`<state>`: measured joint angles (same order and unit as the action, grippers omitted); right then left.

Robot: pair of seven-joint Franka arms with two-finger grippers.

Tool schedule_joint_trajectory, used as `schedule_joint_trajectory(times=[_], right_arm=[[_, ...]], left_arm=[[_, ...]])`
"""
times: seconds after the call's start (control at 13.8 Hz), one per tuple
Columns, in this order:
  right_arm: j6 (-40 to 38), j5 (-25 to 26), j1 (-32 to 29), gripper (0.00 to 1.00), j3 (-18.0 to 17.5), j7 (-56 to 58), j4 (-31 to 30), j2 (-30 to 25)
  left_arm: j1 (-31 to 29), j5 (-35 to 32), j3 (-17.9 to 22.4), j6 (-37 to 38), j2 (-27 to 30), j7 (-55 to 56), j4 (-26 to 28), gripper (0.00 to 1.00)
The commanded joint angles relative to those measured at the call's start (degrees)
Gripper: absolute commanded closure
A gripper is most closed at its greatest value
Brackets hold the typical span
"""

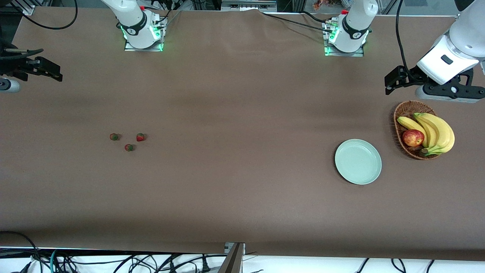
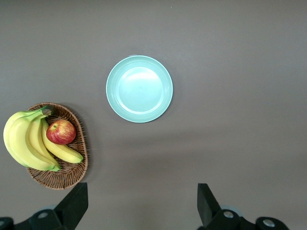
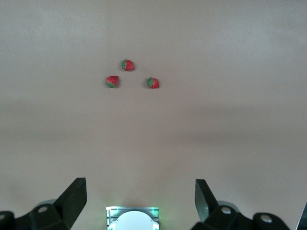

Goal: Collect all strawberries into plate

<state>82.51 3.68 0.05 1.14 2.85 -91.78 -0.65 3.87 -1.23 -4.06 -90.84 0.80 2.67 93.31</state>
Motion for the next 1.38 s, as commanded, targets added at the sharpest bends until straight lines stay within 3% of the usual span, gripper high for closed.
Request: schedule_joint_trajectory(times=[0.0,0.58,0.95,1.31], right_arm=[[-0.6,0.2,-0.6,0.00,-0.3,0.8,1.5,0.6],[0.1,-0.1,-0.1,0.00,-0.4,0.4,1.4,2.5],[2.6,-2.5,1.0,0.00,-0.9,0.8,1.4,11.0],[11.9,-2.9,4.4,0.00,-0.9,0.2,0.8,20.2]], left_arm=[[0.2,-0.5,0.0,1.4,-0.9,-0.6,-1.9,0.00],[0.2,-0.5,0.0,1.4,-0.9,-0.6,-1.9,0.00],[0.2,-0.5,0.0,1.4,-0.9,-0.6,-1.9,0.00],[0.2,-0.5,0.0,1.5,-0.9,-0.7,-1.9,0.00]])
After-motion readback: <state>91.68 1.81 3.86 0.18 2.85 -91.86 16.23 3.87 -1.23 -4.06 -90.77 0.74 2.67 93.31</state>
